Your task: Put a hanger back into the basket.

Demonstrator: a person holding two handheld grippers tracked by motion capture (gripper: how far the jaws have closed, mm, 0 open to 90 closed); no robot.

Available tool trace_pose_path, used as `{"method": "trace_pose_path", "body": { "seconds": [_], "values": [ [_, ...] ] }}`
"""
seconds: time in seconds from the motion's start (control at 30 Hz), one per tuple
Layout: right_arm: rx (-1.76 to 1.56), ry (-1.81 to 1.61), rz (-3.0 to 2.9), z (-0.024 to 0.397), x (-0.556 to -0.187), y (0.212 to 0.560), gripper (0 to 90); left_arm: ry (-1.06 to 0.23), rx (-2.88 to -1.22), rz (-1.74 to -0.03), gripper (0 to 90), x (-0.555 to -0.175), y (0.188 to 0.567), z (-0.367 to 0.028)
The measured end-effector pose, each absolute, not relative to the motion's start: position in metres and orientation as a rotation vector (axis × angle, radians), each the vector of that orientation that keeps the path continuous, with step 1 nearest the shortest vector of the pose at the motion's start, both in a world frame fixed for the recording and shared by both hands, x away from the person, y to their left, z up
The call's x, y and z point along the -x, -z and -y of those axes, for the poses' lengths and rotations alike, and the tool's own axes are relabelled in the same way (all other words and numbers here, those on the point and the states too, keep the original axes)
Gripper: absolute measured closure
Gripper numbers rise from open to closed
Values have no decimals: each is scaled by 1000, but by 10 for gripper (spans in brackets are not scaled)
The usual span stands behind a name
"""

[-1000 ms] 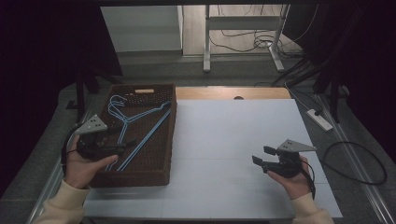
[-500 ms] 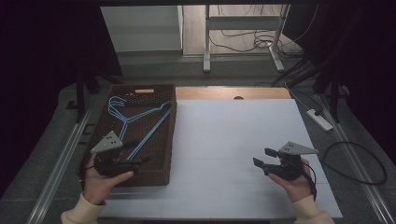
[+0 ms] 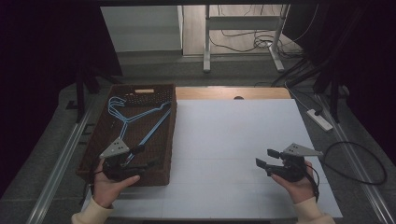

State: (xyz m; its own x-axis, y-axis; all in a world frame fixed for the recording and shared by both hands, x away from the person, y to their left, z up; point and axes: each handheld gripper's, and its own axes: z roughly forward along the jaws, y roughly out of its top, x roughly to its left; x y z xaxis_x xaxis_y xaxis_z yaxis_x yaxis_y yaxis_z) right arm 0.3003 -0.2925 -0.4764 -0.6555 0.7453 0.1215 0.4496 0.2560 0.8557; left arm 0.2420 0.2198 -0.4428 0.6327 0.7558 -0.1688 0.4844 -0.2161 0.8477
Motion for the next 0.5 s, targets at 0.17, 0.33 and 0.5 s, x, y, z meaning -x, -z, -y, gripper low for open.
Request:
{"method": "trace_pose_path", "body": {
  "seconds": [0.17, 0.33, 0.5],
  "values": [
    [-1101, -1359, -2219, 293, -300, 476, 336, -364, -1856, -980, 285, -241, 442, -222],
    [-1096, -1361, -2213, 294, -300, 475, 336, -369, -1855, -972, 285, -241, 442, -222],
    [-1088, -1362, -2211, 294, -300, 474, 336, -374, -1859, -970, 286, -241, 441, -223]
  ]
}}
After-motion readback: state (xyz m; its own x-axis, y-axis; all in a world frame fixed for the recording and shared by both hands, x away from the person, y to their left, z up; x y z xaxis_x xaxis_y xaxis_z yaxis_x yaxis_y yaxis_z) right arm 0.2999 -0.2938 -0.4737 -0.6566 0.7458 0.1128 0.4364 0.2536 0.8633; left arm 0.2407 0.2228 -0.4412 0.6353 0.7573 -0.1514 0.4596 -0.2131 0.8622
